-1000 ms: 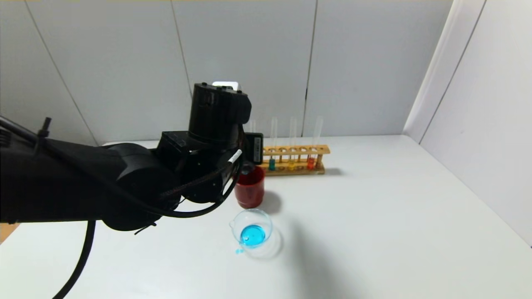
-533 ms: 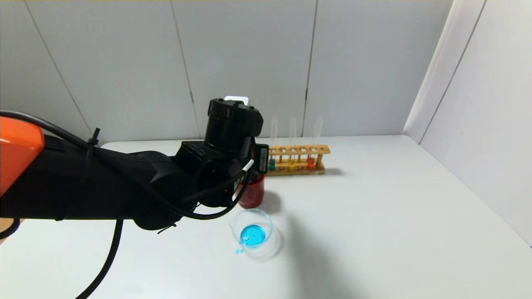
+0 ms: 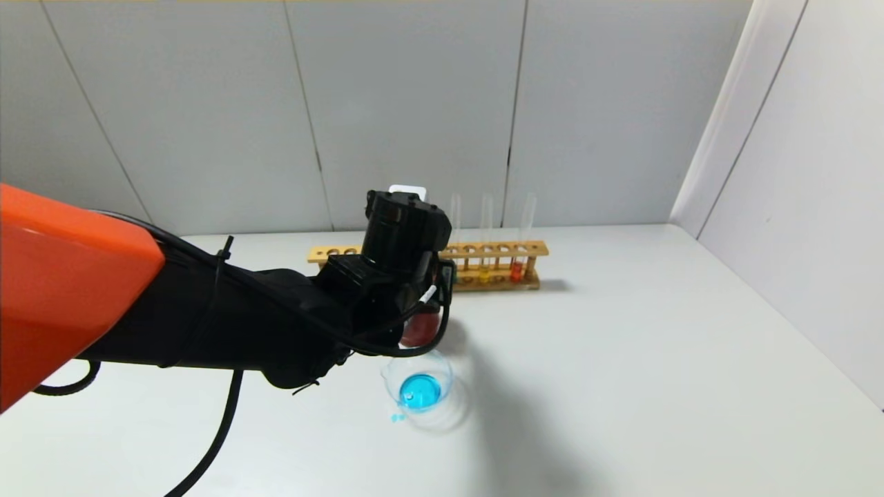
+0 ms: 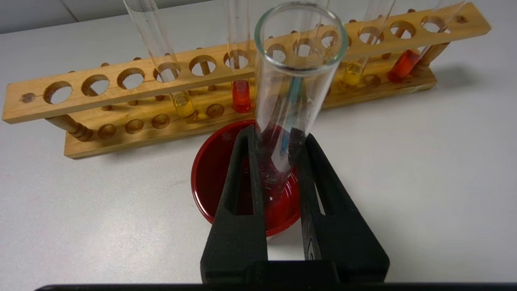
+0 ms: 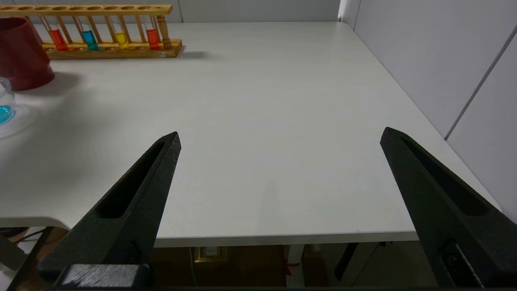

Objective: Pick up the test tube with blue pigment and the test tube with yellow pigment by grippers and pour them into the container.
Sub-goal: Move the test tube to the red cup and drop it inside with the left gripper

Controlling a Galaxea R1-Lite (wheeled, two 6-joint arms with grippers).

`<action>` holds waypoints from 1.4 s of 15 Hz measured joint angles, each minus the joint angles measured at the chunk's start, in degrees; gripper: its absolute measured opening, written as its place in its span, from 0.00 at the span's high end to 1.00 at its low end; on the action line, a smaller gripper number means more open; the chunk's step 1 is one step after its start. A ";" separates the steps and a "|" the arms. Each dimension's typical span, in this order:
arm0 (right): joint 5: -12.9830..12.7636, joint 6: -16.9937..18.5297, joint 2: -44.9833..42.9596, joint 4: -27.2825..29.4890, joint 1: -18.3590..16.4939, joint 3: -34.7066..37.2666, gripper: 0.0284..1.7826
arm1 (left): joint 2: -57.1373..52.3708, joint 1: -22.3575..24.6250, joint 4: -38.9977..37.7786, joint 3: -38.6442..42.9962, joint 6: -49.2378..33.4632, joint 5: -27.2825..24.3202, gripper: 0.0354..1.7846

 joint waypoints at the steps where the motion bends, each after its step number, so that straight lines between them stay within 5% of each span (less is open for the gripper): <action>1: 0.02 0.00 0.00 0.00 0.00 0.00 0.03 | 0.51 0.09 -0.02 0.02 -0.04 -0.01 0.87; 13: 0.02 0.02 0.00 0.00 0.00 0.00 0.03 | 4.32 0.28 0.05 -0.01 0.18 -1.00 0.82; 16: 0.00 0.00 0.00 0.00 0.00 0.00 0.03 | 4.68 0.34 0.05 -0.37 0.18 -1.00 0.66; 21: 0.00 0.00 0.00 0.00 0.00 0.00 0.03 | 4.49 0.39 0.02 -0.52 0.46 -0.98 0.20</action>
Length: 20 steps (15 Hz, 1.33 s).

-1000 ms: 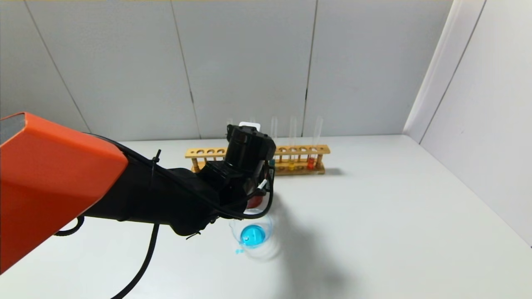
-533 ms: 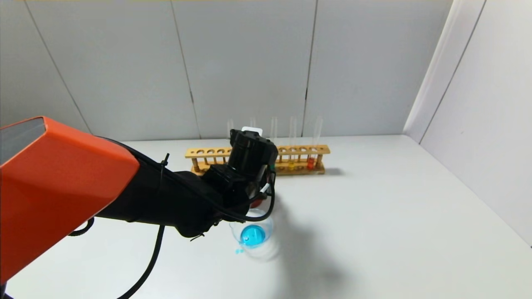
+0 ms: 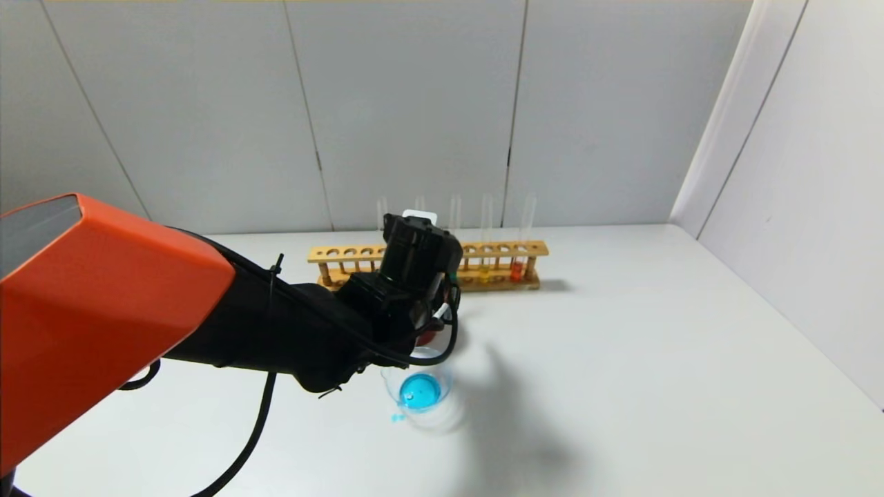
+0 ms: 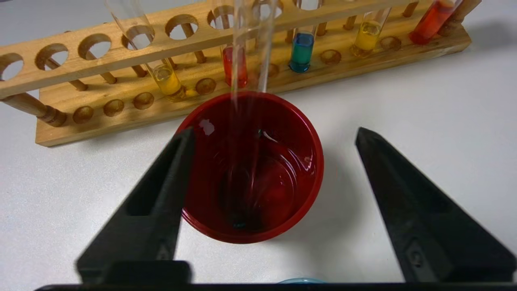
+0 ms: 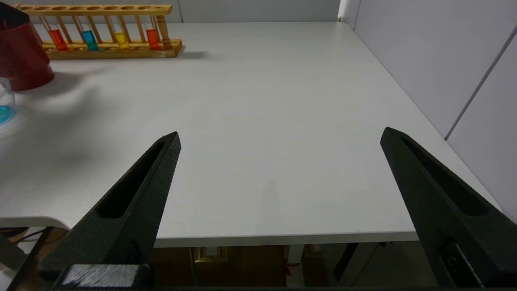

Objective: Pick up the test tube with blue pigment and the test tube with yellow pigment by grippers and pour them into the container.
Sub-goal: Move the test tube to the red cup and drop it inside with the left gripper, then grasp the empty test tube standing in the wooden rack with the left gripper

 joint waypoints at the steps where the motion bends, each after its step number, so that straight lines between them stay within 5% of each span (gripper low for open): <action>1: 0.00 0.00 0.00 0.00 0.00 0.00 0.03 | -0.33 0.05 0.00 -0.04 0.11 0.01 0.14; 4: 0.00 0.00 0.00 0.00 0.00 0.00 0.03 | -2.01 0.05 -0.05 -0.23 2.39 0.12 0.03; 11: 0.00 0.00 0.00 0.00 0.00 0.00 0.03 | -11.63 0.11 -0.02 1.84 8.59 3.23 0.03; 20: 0.00 0.00 0.00 0.00 0.00 0.00 0.03 | -29.50 1.93 0.22 14.85 11.28 8.85 0.03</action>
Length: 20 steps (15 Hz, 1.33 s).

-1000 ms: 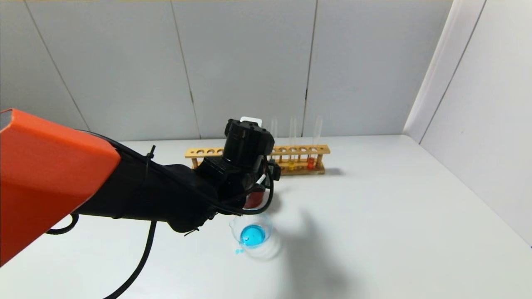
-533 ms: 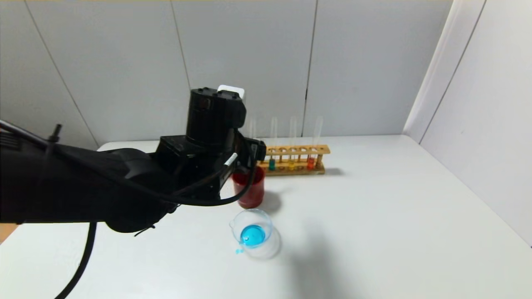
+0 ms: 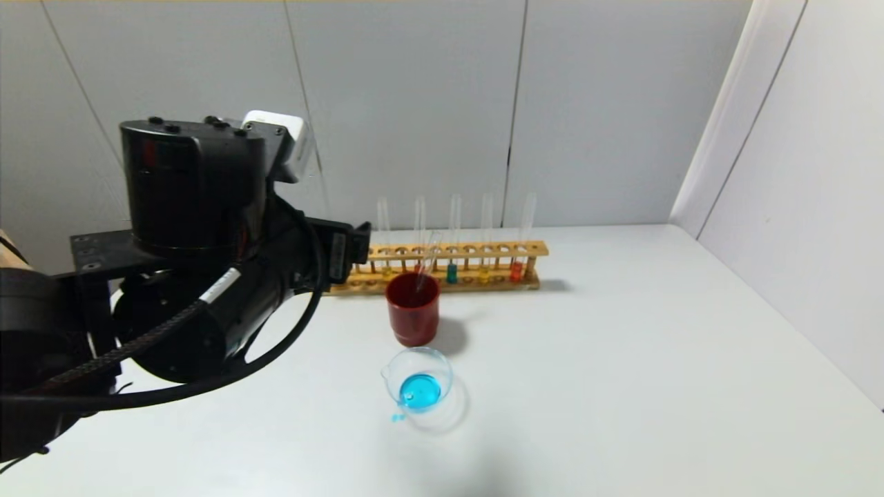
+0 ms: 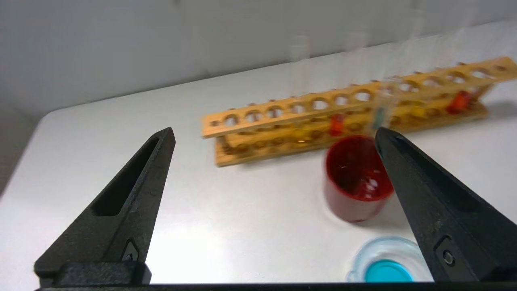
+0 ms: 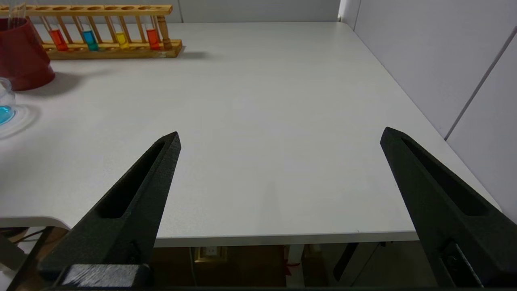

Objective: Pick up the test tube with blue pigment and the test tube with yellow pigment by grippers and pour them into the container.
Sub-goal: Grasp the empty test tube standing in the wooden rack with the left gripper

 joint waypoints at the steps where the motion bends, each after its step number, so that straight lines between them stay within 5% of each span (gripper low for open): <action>1: 0.00 0.00 0.00 0.00 0.00 0.00 0.03 | -1.38 1.27 -0.16 1.27 -0.02 0.55 0.03; 6: 0.02 0.02 0.00 0.00 0.00 0.00 0.03 | -8.35 10.81 0.59 6.97 0.20 -3.36 0.03; 11: 0.00 0.00 0.00 0.00 0.00 0.00 0.03 | -16.36 23.95 0.74 14.07 2.79 -21.69 0.03; 20: 0.00 0.00 0.00 0.00 0.00 0.00 0.03 | -21.52 25.33 0.11 19.47 2.79 -24.97 0.03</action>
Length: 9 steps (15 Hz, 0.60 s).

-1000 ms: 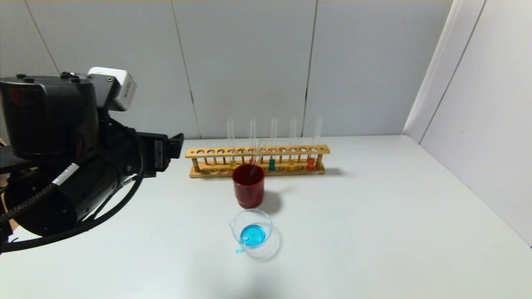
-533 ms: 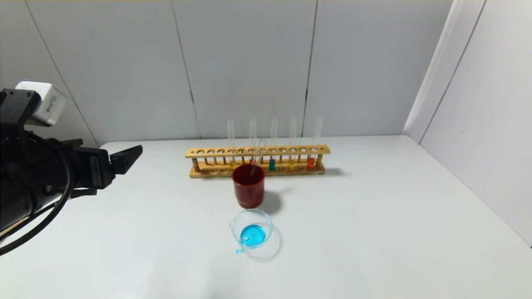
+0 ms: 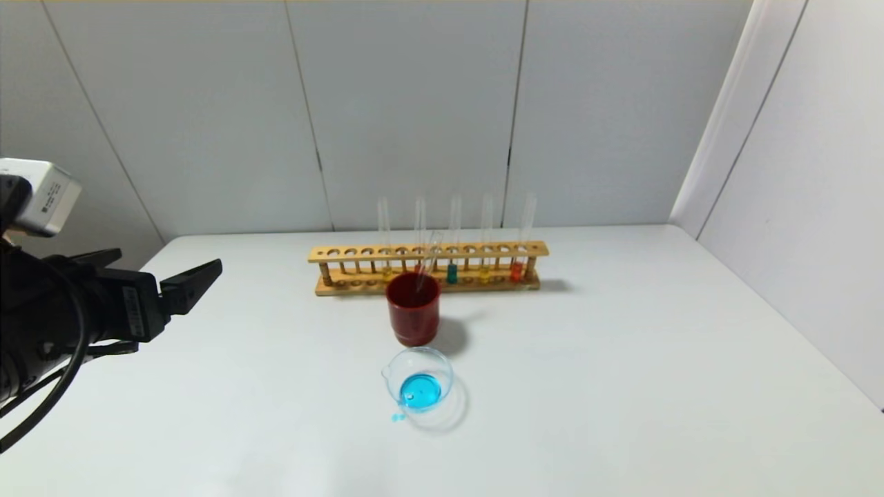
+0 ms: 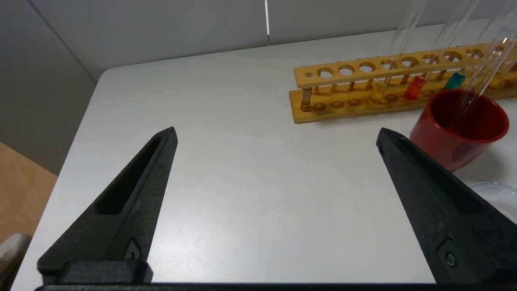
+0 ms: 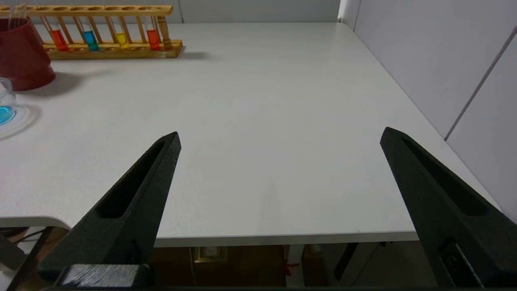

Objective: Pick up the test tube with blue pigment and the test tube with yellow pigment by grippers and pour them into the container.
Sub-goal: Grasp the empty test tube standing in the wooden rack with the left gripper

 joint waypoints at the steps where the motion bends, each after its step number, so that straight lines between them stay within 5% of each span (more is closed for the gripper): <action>1: 0.00 0.00 0.00 0.00 0.00 0.00 0.03 | 0.83 -0.18 -0.11 -1.07 0.11 -0.56 0.03; 9: 0.02 0.00 0.00 0.00 0.00 0.00 0.03 | 14.41 -7.94 -0.72 -13.37 -0.24 -1.55 0.03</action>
